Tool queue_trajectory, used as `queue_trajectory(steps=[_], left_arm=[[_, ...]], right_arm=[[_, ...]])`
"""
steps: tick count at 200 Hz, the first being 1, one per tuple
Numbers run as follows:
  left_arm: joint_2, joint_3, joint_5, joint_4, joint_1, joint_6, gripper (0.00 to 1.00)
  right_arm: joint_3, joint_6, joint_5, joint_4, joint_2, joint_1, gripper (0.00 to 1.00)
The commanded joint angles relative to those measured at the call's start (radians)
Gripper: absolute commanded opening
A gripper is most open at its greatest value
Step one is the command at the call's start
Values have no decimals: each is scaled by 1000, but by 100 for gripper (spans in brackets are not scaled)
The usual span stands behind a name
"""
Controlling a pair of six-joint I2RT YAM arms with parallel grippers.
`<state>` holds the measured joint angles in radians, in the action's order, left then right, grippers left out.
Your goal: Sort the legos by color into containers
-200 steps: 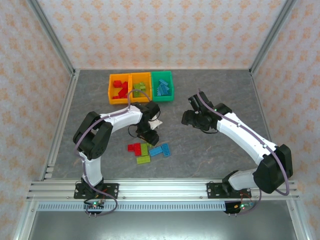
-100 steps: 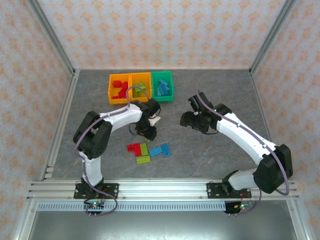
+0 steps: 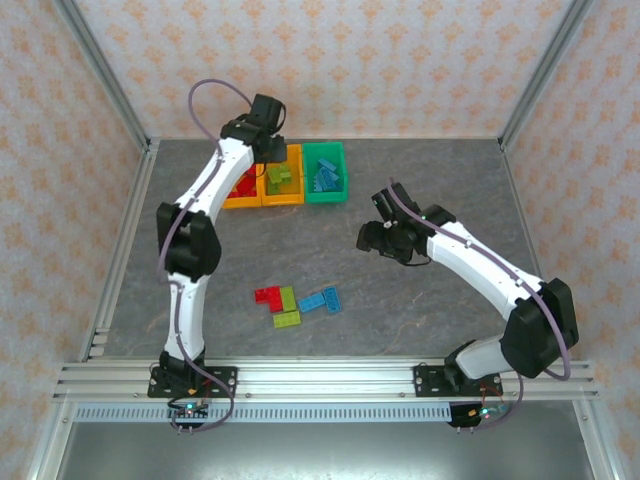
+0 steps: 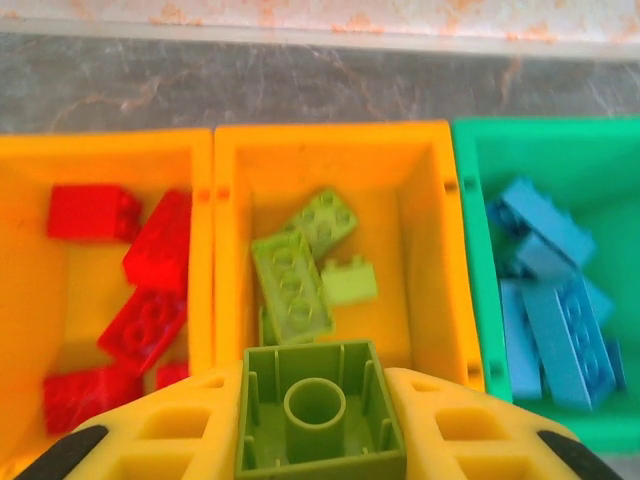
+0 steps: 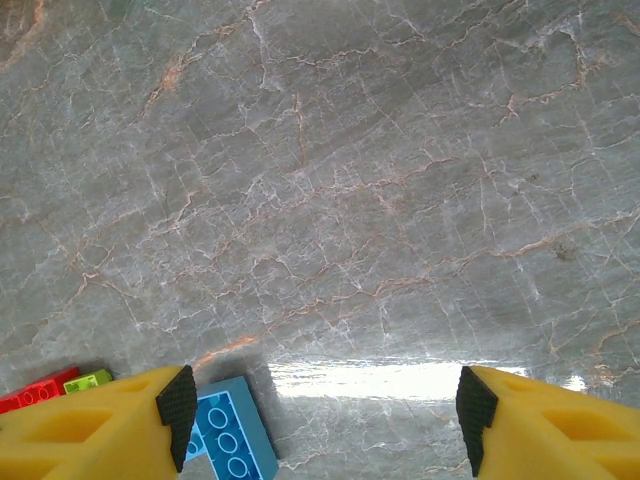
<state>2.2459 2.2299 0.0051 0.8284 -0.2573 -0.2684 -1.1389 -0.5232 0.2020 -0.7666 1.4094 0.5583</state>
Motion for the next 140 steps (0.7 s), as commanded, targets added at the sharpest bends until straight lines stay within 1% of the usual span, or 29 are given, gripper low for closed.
queue_trajectory(steps=[1,20,24,35,42,56,77,93,106,126,140], left_arm=[[124,163,-40,76,-7,-60,27],[184,250,-43,72,-7,-79,33],[190,257,-42,68,-7,-82,36],[196,266,-35,63,-7,-89,47],[194,266,-24,61,-5,-88,51],[175,263,-10,69,-7,-78,54],[114,231,-4,84,-8,-43,54],[30,160,19,81,-9,-32,54],[-65,67,30,65,-11,-25,54],[-247,-142,37,-2,-16,0,54],[-378,-285,31,-37,-17,12,54]], right_arm=[[-33,6,-24,-6,-10,4,71],[-25,0,-27,-10,-21,3,71],[-24,-1,-27,-8,-22,4,71],[-21,2,-21,-7,-21,3,71],[-19,7,-15,-8,-17,4,71],[-22,35,6,-10,6,4,71],[-39,109,41,-21,56,36,71],[-61,186,78,-44,105,92,71],[-70,262,61,-75,143,166,72],[-61,353,26,-108,200,278,74],[-66,386,27,-108,236,331,76]])
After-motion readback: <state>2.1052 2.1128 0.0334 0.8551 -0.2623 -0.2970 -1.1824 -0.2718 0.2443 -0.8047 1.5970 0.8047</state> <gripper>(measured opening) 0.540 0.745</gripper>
